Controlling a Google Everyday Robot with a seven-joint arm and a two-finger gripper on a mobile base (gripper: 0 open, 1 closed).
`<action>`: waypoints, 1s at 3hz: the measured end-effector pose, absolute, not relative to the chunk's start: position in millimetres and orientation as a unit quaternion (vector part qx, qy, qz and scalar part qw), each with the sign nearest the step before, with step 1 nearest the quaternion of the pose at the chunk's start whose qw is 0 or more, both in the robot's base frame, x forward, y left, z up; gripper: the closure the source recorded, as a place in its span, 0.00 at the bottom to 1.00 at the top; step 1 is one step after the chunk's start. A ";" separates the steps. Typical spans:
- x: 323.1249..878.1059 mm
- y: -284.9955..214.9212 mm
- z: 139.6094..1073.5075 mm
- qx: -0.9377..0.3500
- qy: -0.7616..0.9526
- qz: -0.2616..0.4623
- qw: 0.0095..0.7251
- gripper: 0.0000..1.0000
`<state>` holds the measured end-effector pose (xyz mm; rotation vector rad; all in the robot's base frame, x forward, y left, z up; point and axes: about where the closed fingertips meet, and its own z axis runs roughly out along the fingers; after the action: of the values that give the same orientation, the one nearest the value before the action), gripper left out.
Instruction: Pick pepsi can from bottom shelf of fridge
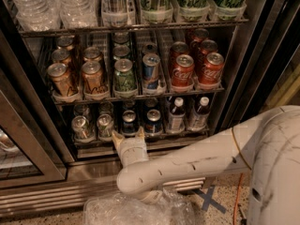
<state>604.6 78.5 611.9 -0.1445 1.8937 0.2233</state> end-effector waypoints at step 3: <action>642.0 83.1 602.7 -0.074 0.799 0.069 0.593 0.28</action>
Offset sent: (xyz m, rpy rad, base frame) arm 0.0295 -0.0006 0.0011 -0.0423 -0.0600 -0.0208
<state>642.0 83.1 602.7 -0.1710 1.8575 0.1612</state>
